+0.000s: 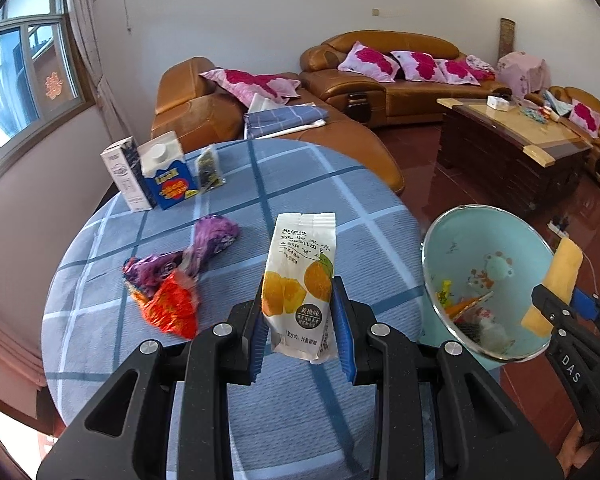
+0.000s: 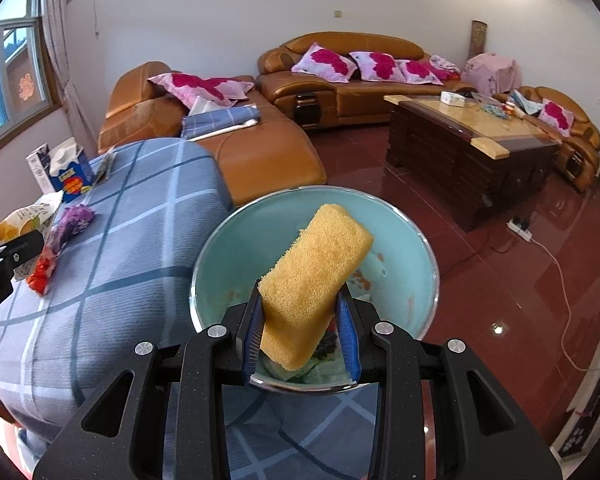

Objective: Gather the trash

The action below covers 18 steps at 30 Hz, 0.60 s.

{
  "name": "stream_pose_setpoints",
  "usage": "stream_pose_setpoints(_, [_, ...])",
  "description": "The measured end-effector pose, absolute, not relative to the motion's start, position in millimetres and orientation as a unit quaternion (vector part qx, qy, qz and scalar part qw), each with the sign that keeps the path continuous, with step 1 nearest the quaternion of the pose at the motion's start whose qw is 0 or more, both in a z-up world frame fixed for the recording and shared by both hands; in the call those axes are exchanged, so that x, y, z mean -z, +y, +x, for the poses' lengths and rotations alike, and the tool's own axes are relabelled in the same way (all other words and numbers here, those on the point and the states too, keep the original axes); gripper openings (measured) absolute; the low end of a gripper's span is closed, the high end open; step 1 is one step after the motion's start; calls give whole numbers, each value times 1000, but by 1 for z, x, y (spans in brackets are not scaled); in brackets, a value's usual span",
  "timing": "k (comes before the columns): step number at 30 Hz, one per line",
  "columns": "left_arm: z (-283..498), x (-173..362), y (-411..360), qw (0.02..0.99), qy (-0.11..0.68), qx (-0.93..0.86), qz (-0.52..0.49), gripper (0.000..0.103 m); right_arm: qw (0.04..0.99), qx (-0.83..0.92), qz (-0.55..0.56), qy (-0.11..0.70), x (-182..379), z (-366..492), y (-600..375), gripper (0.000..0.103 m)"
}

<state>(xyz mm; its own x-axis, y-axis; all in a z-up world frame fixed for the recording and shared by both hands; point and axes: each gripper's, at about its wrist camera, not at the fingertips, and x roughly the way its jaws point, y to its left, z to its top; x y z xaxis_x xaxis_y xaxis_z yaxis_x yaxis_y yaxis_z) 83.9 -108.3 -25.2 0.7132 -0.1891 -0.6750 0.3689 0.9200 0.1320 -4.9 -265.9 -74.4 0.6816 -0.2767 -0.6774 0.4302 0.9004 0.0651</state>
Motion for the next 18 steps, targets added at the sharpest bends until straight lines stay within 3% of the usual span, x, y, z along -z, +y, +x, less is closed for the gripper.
stream_pose_setpoints(18, [102,46,-165,899,364,196,145,29,897,251,101,350,82,13,-313,34])
